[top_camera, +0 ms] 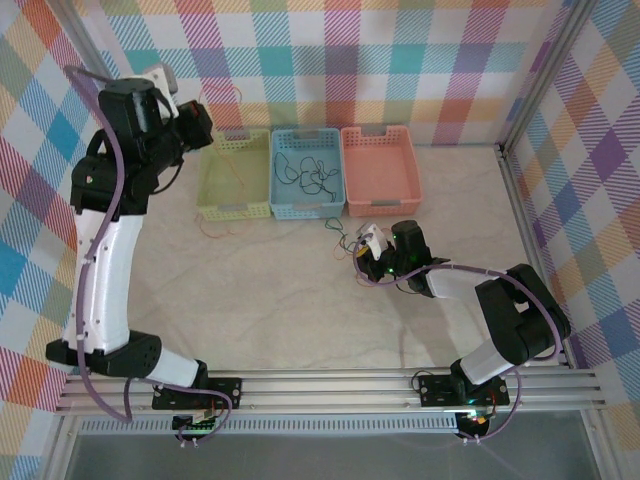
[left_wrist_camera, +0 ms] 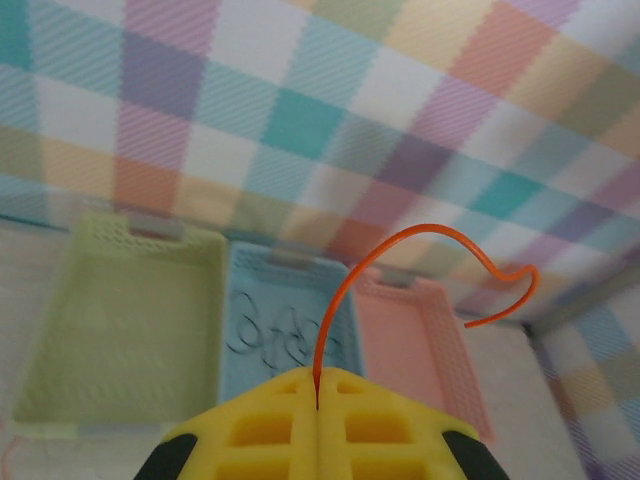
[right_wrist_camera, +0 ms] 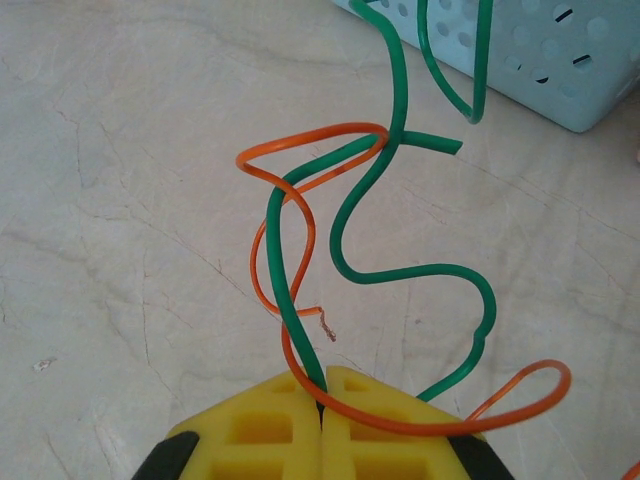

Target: Untangle the cables

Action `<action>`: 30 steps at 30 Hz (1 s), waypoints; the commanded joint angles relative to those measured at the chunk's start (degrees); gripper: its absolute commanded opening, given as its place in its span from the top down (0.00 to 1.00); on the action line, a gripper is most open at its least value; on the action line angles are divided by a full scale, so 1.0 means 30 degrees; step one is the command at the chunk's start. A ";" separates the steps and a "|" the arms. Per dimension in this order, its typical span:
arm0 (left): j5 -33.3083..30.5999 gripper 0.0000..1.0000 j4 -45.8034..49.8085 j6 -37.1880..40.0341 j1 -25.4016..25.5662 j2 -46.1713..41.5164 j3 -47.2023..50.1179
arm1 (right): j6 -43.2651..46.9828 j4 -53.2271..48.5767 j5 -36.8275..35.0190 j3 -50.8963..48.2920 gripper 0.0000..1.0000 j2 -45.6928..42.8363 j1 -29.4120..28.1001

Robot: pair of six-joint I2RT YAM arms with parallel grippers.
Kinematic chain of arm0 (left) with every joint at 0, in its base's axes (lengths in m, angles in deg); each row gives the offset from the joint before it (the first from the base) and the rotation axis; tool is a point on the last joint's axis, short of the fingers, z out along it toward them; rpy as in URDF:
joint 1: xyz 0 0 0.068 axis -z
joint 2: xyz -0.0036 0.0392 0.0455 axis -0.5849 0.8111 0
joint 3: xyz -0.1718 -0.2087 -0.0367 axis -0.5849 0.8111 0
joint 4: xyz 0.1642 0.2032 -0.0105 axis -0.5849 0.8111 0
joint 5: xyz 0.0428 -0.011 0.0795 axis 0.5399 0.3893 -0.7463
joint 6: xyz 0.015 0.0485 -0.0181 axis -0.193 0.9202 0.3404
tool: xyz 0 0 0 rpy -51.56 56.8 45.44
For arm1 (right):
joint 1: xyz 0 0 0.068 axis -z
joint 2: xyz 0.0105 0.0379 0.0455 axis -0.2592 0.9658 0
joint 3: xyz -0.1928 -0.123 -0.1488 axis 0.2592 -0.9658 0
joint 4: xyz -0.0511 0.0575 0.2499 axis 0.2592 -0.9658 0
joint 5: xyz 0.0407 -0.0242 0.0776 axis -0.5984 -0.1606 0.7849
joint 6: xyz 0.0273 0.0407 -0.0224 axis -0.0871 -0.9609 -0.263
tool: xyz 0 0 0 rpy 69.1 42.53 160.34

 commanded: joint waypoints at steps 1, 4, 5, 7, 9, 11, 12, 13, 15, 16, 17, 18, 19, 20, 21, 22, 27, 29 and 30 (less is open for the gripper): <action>0.3899 1.00 -0.0666 -0.1406 -0.0130 -0.1458 0.2028 | -0.0195 0.0109 -0.0031 0.0211 1.00 -0.0070 0.0024; 0.5149 1.00 -0.1195 -0.1741 -0.0108 -0.2363 0.4544 | -0.0253 0.0149 -0.0136 0.0155 1.00 -0.0146 0.0022; 0.5119 1.00 -0.1179 -0.1652 -0.0105 -0.2669 0.5437 | -0.0284 0.0237 -0.0173 0.0055 1.00 -0.0206 0.0024; 0.4429 1.00 -0.0795 -0.1397 -0.0105 -0.3267 0.7009 | -0.0313 0.0354 -0.0250 -0.0044 1.00 -0.0299 0.0022; 0.4184 1.00 -0.0866 -0.1442 -0.0105 -0.4099 0.8980 | -0.0365 0.0427 -0.0348 -0.0056 1.00 -0.0303 0.0022; 0.4648 1.00 -0.1147 -0.1612 -0.0055 -0.4881 1.1038 | -0.0372 0.0412 -0.0385 -0.0052 1.00 -0.0303 0.0022; 0.4686 1.00 -0.1049 -0.1692 0.0051 -0.5134 1.2118 | -0.0372 0.0405 -0.0400 -0.0039 1.00 -0.0303 0.0022; 0.4564 1.00 -0.0871 -0.1696 0.0139 -0.5259 1.3110 | -0.0372 0.0407 -0.0440 0.0004 1.00 -0.0297 0.0018; 0.4132 1.00 -0.1246 -0.1850 0.0283 -0.5355 1.5322 | -0.0372 0.0357 -0.0473 0.0035 1.00 -0.0246 0.0022; 0.3999 1.00 -0.1576 -0.1895 0.0276 -0.5153 1.6317 | -0.0372 0.0330 -0.0495 0.0067 1.00 -0.0217 0.0022; 0.3773 1.00 -0.1732 -0.1921 0.0307 -0.4841 1.6907 | -0.0372 0.0318 -0.0474 0.0098 1.00 -0.0214 0.0022; 0.3434 1.00 -0.1855 -0.2003 0.0377 -0.4347 1.7395 | -0.0371 0.0317 -0.0471 0.0098 1.00 -0.0214 0.0021; 0.3192 1.00 -0.1903 -0.1942 0.0469 -0.3737 1.7659 | -0.0372 0.0317 -0.0466 0.0086 1.00 -0.0215 0.0022; 0.2918 1.00 -0.1859 -0.1934 0.0581 -0.3193 1.7721 | -0.0372 0.0313 -0.0444 0.0056 1.00 -0.0215 0.0024; 0.2510 1.00 -0.1845 -0.1998 0.0709 -0.2545 1.7729 | -0.0372 0.0317 -0.0444 0.0019 1.00 -0.0244 0.0015; 0.2084 1.00 -0.1860 -0.2135 0.0956 -0.1949 1.7756 | -0.0399 0.0319 -0.0466 0.0020 1.00 -0.0272 0.0022; 0.1406 1.00 -0.2723 -0.2533 0.1765 0.1070 1.8247 | -0.0401 0.0345 -0.0481 0.0019 1.00 -0.0274 0.0022; 0.0789 1.00 -0.2727 -0.2631 0.2027 0.2044 1.8179 | -0.0401 0.0332 -0.0462 0.0008 1.00 -0.0300 0.0022; 0.0430 1.00 -0.2724 -0.2701 0.2140 0.2355 1.8169 | -0.0401 0.0333 -0.0462 0.0011 1.00 -0.0295 0.0022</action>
